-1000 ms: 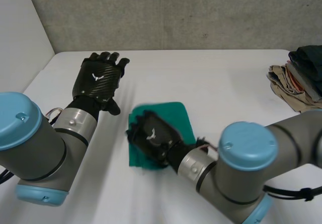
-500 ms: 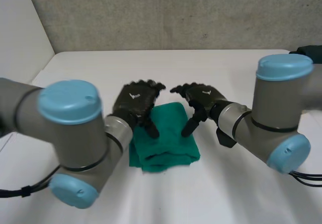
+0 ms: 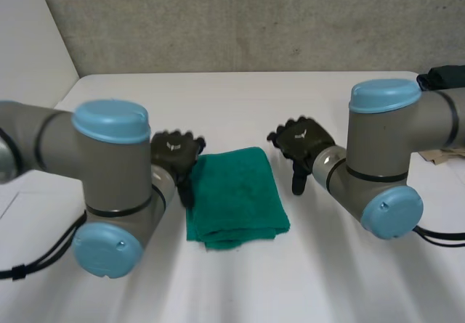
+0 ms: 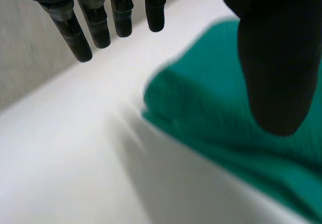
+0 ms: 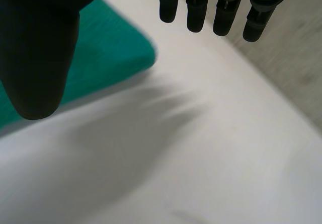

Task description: Fold the laundry.

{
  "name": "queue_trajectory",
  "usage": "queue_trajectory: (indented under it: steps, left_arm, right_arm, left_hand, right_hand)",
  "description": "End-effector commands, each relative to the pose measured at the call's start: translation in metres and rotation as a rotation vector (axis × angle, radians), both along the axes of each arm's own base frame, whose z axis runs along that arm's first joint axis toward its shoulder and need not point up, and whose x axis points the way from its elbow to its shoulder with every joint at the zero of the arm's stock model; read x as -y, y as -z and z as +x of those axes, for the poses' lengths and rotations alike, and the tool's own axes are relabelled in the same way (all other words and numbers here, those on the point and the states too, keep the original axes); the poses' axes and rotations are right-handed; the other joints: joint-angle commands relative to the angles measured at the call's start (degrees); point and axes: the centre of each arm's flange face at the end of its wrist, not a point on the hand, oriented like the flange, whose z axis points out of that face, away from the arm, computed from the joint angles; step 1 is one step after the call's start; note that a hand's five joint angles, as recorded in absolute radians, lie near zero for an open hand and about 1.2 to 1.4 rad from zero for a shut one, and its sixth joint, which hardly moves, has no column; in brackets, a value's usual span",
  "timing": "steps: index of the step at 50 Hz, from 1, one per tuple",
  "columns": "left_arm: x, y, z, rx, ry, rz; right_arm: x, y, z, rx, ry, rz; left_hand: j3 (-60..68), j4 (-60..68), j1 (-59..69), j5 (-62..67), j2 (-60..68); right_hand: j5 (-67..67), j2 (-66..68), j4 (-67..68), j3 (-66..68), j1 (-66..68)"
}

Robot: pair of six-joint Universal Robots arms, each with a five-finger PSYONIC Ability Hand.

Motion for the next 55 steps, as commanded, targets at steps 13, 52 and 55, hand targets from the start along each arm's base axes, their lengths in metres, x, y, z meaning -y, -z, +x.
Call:
queue_trajectory:
  steps: [13, 52, 55]
  left_arm:
    - [-0.022, -0.096, -0.015, -0.322, 0.537, -0.118]
    - [-0.027, -0.103, -0.020, -0.356, 0.600, -0.107]
    - [-0.027, -0.109, -0.021, -0.366, 0.603, -0.122]
  right_arm:
    - [-0.104, 0.024, 0.015, 0.027, -0.185, -0.041]
    - [-0.036, 0.033, 0.066, 0.192, -0.170, -0.279]
    - [-0.015, 0.009, 0.062, 0.224, -0.134, -0.335]
  left_hand:
    - [-1.6, -1.2, -1.3, -1.9, -1.7]
    - [-1.3, -0.8, -1.0, -1.5, -1.3]
    - [-1.3, -0.8, -1.0, -1.5, -1.3]
  right_hand:
    - [-2.4, -2.2, -2.1, -2.1, -2.7]
    - [67.6, 67.8, 67.9, 67.9, 67.3]
    - [67.6, 67.8, 67.9, 67.9, 67.3]
